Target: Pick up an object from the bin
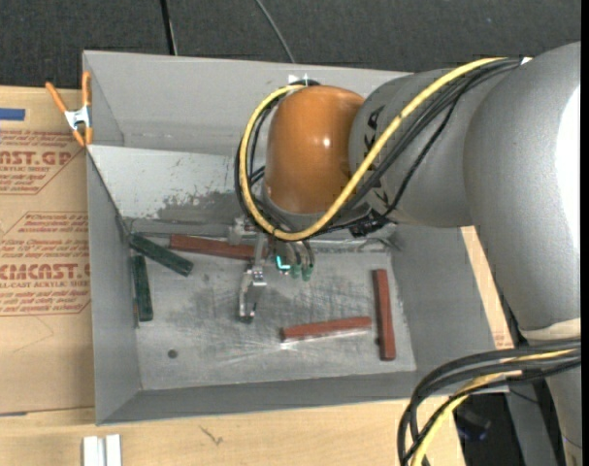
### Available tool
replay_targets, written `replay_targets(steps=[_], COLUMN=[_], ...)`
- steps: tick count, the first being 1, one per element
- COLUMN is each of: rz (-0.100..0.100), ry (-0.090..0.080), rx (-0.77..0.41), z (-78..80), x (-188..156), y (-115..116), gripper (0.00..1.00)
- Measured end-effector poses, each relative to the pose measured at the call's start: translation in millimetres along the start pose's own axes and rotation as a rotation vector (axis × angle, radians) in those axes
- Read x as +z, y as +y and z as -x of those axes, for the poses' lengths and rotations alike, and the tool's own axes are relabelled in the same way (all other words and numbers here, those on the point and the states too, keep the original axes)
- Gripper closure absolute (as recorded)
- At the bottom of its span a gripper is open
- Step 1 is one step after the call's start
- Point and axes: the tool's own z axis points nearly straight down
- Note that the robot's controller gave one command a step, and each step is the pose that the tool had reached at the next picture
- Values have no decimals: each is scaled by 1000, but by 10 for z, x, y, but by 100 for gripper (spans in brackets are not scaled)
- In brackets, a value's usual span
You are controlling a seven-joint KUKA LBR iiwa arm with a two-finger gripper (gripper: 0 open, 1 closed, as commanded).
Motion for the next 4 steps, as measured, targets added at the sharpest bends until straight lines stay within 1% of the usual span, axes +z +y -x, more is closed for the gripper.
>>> replay_targets(steps=[1, 2, 3, 4], rz=[1, 6, 6, 0], ry=[-7, -29, -29, -2], rx=[1, 109, 109, 107], z=[20, 49, 48, -50], x=[-46, 633, 634, 202], y=[-5, -406, -406, -412], gripper=[0, 100, 100, 100])
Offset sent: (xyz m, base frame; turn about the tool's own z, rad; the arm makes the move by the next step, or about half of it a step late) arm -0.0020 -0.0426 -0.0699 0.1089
